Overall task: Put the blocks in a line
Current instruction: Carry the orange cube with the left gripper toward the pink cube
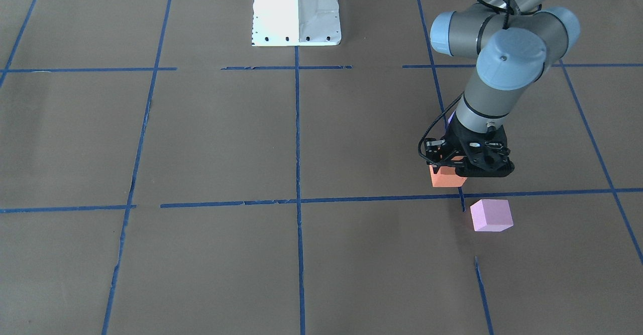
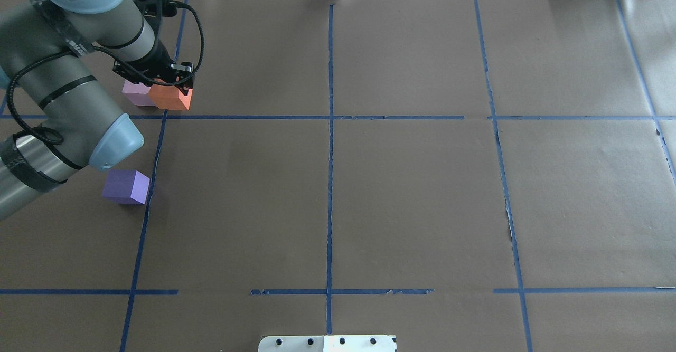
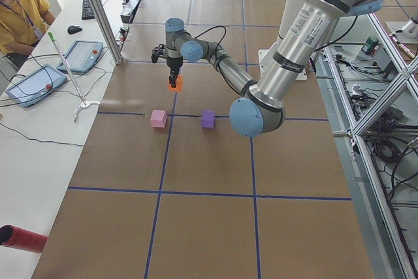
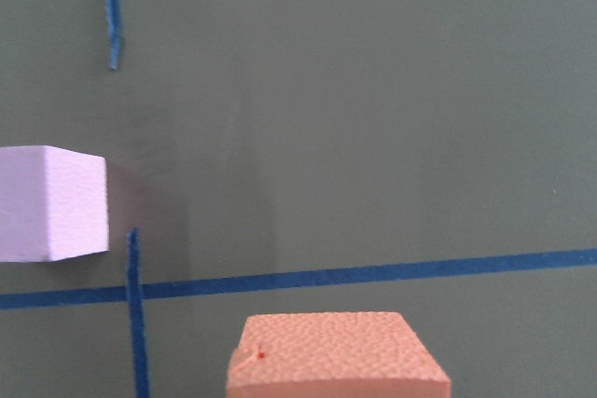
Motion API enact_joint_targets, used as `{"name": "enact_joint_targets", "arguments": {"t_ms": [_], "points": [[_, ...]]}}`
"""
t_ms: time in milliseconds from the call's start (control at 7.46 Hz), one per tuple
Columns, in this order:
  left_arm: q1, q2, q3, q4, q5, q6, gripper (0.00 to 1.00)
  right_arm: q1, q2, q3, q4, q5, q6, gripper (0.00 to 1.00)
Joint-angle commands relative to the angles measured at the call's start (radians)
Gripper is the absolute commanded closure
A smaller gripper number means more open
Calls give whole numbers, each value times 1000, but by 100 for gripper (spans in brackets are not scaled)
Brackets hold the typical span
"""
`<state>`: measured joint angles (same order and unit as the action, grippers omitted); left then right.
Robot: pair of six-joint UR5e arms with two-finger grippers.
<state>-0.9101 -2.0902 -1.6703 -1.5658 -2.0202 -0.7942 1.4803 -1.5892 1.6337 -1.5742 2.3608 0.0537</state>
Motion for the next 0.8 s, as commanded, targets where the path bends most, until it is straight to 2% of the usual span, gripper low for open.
{"name": "enact_joint_targets", "arguments": {"t_ms": [0,134,402,536,670], "points": [[-58,93,-28,-6,-6,73,51,0,0,0,-1,0,0,0],[-81,146,-64,-16,-8,87,52,0,0,0,0,0,0,0],[-82,258,-89,-112,-29,45,53,0,0,0,0,0,0,0],[-73,268,-77,-166,-79,-59,53,0,0,0,-1,0,0,0],[-67,262,-48,-215,-81,-122,53,0,0,0,-1,0,0,0]]}}
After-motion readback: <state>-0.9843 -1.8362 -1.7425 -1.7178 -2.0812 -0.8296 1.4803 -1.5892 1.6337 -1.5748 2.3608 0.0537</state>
